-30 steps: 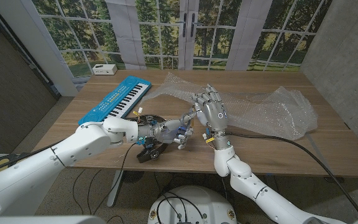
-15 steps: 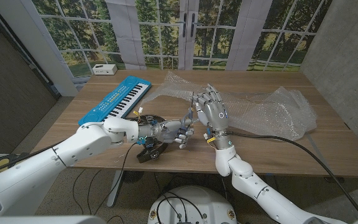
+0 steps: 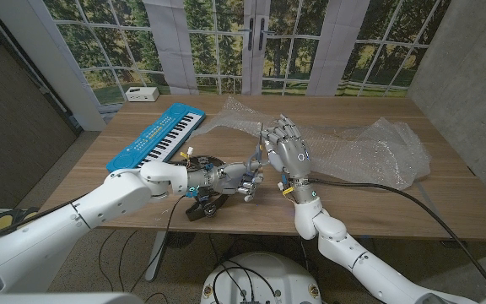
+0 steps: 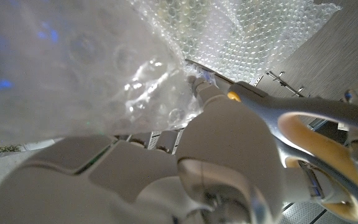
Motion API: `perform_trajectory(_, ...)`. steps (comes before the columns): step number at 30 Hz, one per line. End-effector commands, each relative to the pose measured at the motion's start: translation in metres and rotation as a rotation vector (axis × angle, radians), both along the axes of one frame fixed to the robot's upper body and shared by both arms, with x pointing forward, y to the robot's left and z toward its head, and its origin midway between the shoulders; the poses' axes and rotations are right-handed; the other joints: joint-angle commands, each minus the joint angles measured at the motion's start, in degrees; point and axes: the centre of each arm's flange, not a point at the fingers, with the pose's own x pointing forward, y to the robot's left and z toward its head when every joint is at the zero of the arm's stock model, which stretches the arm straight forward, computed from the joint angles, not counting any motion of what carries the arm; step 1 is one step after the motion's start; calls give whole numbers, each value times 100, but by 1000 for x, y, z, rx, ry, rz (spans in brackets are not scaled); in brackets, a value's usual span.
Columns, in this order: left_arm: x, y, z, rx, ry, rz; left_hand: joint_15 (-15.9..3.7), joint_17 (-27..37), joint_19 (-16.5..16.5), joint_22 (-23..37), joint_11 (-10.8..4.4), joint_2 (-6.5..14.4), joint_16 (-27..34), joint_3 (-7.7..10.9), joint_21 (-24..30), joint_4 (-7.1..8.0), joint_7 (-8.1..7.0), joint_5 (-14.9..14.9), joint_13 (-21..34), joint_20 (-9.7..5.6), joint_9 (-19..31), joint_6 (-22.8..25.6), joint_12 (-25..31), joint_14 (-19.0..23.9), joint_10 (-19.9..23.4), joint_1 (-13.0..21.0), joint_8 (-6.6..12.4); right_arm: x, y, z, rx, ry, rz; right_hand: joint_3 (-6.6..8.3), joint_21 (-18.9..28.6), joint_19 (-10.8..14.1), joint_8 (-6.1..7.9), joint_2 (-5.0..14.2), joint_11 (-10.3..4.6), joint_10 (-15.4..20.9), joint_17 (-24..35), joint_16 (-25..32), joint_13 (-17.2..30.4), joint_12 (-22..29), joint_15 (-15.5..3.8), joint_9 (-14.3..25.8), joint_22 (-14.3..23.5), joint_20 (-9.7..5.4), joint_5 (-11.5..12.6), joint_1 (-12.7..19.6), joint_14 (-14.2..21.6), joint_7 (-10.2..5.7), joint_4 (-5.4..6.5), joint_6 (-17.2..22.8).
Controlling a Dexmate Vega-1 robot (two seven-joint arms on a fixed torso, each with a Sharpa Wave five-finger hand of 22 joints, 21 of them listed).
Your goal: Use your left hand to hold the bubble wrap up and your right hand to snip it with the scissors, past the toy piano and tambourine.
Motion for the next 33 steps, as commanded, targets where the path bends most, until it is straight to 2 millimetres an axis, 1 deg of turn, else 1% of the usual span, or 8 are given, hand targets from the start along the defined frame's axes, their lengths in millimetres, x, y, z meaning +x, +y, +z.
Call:
perform_trajectory(1,5,2,-2,-31,1,11,-153,19,-16,-13,-133,308,-1,1410,22,71,132,-34,16,9,28,-122,23,-18,-41,216,2708,-3,-3,-3,-13,12,47,29,20,-25,29,7,17,-52,33,-9,69,57,-1113,49,17,-396,19,79,59,36,25,-50)
perform_trajectory(7,5,5,-2,-37,-1,19,-151,19,-22,-13,-133,294,-5,1498,35,71,123,-67,16,15,29,-125,25,-22,-39,167,2708,-5,-8,-4,-22,11,38,42,25,-22,43,6,13,-70,65,-13,107,96,-1114,96,18,-390,20,81,88,36,38,-63)
perform_trajectory(12,5,7,-2,-40,-2,20,-152,18,-32,-14,-132,265,-11,1645,59,62,138,-116,16,10,29,-134,25,-30,-40,70,2711,-7,-10,-6,-30,21,30,51,24,-29,52,3,-3,-91,87,-18,131,119,-1114,129,19,-390,20,83,104,30,45,-73)
perform_trajectory(16,5,7,-3,-42,-4,19,-152,18,-31,-25,-131,257,-12,1703,63,56,136,-130,16,12,29,-142,25,-27,-43,31,2711,-7,-10,-5,-33,21,21,56,26,-30,56,1,8,-86,100,-24,127,129,-1115,153,19,-390,21,85,111,29,49,-84)
perform_trajectory(19,4,8,-3,-49,-4,17,-153,17,-22,-58,-130,253,-11,1741,51,52,136,-138,16,11,29,-132,25,-20,-47,4,2714,-7,-10,-5,-38,21,17,59,26,-33,63,-2,-9,-92,111,-30,143,145,-1115,172,19,-394,21,85,116,28,52,-87)
perform_trajectory(23,2,11,-5,-55,-7,23,-152,18,-33,-45,-129,240,-13,1813,71,43,142,-152,16,7,30,-143,26,-21,-49,-48,2713,-7,-11,-5,-45,27,8,65,28,-33,71,-6,-18,-93,131,-42,153,165,-1115,207,19,-395,21,85,122,20,58,-99)
perform_trajectory(27,0,15,-7,-73,-1,26,-152,17,-38,-48,-129,236,-13,1841,74,38,137,-157,16,11,30,-147,26,-20,-49,-69,2714,-8,-11,-5,-45,31,3,69,28,-35,77,-7,-15,-99,145,-51,149,172,-1115,232,19,-399,20,85,125,17,62,-108)
perform_trajectory(33,-4,19,-10,-91,-8,27,-151,14,-46,-72,-131,224,-18,1963,82,23,157,-172,16,11,30,-146,26,-12,-54,-166,2719,-7,-11,-4,-46,33,-12,76,29,-38,87,-5,-23,-103,166,-64,164,196,-1116,270,19,-401,20,84,132,18,69,-119)
